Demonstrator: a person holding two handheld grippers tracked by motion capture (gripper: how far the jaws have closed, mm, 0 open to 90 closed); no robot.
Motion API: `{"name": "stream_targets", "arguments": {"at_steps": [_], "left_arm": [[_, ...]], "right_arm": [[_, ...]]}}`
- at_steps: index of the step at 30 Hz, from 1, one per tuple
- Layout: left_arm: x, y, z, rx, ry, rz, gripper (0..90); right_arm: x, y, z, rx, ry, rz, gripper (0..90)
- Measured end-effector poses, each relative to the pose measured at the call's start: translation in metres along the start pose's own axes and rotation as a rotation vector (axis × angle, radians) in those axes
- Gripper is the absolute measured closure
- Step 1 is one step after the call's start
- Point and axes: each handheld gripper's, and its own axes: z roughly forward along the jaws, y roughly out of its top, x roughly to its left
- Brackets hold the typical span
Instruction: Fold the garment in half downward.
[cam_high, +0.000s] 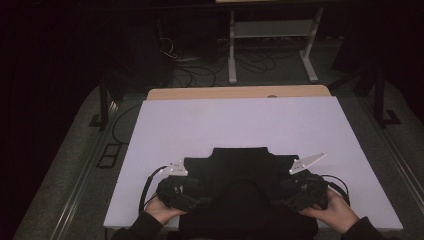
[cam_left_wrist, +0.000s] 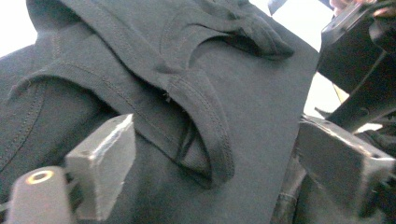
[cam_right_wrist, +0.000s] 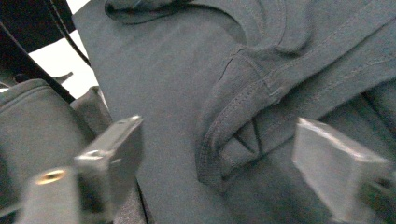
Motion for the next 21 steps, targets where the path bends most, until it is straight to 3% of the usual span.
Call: {"name": "stream_targets", "arguments": {"at_steps": [2, 5, 13, 21], "left_arm": [[-0.001, 0.002, 0.0, 0.008, -0.001, 0.002, 0.4], [0.0, 0.003, 0.0, 0.012, -0.004, -0.002, 0.0], [0.003, 0.01, -0.009, -0.006, 0.015, 0.027, 0.0], [0.011, 0.018, -0.019, -0.03, 0.038, 0.043, 0.0]], "right_arm": [[-0.002, 0.001, -0.003, -0.004, 0.001, 0.01, 10.9], [-0.004, 0.002, -0.006, 0.002, -0.019, 0.006, 0.0], [-0.01, 0.006, -0.019, -0.03, -0.066, 0.012, 0.0], [-0.023, 0.011, -0.032, -0.077, -0.081, 0.021, 0.0]]}}
